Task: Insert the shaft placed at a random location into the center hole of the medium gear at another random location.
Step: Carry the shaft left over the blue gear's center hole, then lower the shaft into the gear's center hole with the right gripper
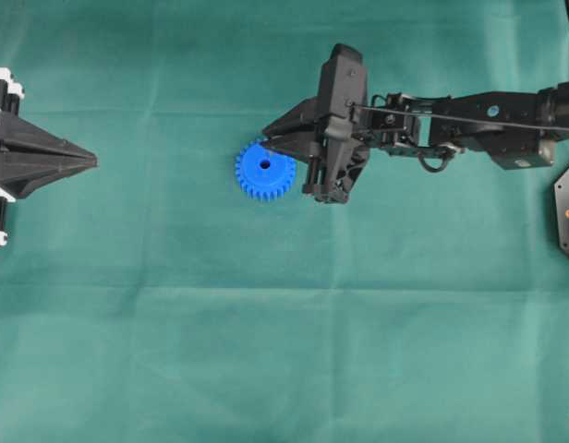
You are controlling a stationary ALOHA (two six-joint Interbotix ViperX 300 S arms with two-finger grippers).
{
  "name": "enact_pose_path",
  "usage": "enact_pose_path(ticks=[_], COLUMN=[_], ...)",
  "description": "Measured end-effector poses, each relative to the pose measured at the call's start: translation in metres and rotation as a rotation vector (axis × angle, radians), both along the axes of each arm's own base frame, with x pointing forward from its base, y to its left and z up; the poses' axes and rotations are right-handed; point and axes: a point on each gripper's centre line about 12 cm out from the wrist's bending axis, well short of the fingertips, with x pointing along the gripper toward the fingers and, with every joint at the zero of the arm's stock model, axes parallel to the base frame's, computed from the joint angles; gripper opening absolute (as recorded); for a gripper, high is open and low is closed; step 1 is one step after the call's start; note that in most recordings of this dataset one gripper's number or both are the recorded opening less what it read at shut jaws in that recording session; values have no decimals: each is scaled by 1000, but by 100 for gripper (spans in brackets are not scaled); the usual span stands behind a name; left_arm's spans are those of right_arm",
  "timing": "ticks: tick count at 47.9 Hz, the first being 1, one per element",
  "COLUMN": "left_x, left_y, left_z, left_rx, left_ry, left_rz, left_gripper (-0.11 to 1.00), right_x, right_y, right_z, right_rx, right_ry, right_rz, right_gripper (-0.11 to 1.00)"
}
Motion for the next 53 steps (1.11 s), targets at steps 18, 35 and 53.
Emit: enact_pose_path(ticks=[18,35,53], left_x=[0,0,0], left_y=[0,0,0], left_z=[-1,0,-1], left_rx=[2,0,-2], left_ry=[5,3,6], left_rz=[0,0,0], left_gripper=[0,0,0], right_x=[4,6,9], right_y=[2,1,1], right_z=[-1,-15,-21], right_rx=[0,11,13], right_ry=[0,26,20], right_rz=[6,-1,-5], right_gripper=[13,13,13])
